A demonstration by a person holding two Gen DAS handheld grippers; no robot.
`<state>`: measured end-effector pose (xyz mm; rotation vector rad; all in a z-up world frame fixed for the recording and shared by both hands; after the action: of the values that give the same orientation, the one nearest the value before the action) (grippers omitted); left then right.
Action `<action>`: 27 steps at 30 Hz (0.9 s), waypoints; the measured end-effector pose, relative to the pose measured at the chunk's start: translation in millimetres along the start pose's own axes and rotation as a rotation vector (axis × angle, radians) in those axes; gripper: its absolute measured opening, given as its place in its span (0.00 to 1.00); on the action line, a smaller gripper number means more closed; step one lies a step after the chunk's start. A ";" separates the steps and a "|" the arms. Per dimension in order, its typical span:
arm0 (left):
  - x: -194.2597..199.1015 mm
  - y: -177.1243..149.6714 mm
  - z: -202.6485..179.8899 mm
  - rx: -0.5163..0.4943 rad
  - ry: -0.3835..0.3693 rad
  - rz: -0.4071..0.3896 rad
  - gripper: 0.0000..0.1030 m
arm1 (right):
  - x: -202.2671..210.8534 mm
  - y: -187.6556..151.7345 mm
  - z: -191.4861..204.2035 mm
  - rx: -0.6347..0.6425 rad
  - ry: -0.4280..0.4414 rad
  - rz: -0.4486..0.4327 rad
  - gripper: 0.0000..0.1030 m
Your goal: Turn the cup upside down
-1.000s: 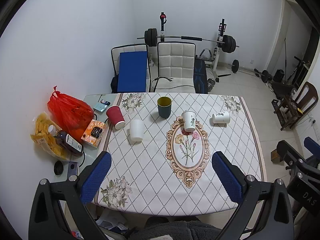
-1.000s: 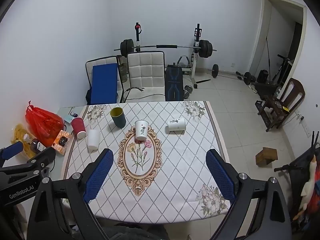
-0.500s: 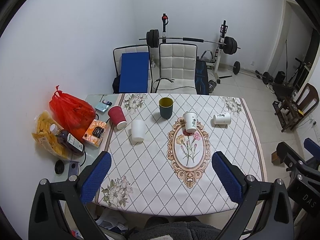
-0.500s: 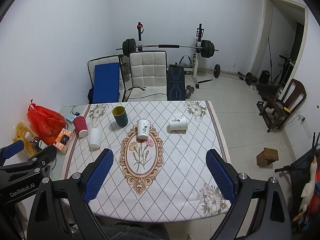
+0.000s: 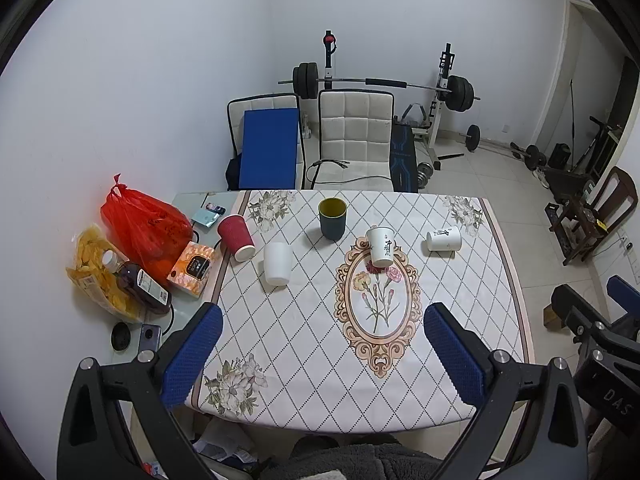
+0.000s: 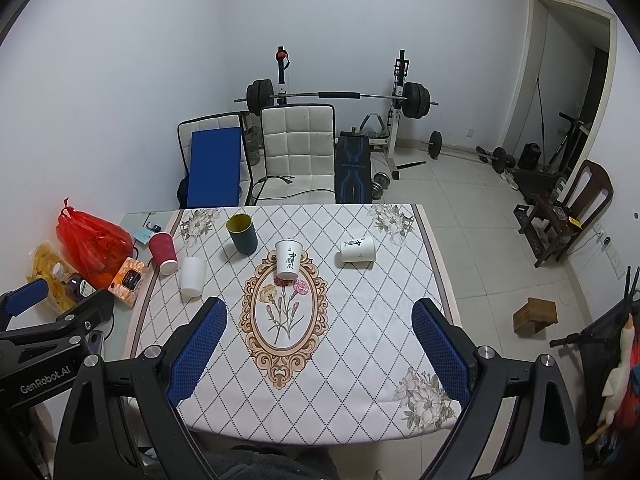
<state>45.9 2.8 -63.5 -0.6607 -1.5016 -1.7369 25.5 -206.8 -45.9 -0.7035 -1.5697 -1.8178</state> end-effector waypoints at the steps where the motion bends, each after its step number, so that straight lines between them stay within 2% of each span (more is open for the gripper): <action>1: 0.6 0.0 0.8 0.000 0.000 -0.001 1.00 | -0.2 -0.1 -0.7 0.001 -0.001 -0.001 0.93; 27: 2.4 2.9 0.5 0.004 0.000 -0.007 1.00 | 9.9 4.8 8.1 0.002 0.006 -0.006 0.93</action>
<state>46.7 2.7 -59.8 -0.6537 -1.5087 -1.7389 22.5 -200.3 -34.2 -0.6919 -1.5711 -1.8213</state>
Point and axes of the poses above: each gripper's, at about its wrist camera, not at the fingertips, and x roughly against the way its jaws point, z to its left, y to its top, the point moved 9 cm from there along -x, roughly the way its jaws point, and after that the axes turned 11 degrees about y, right-handed, at the moved point
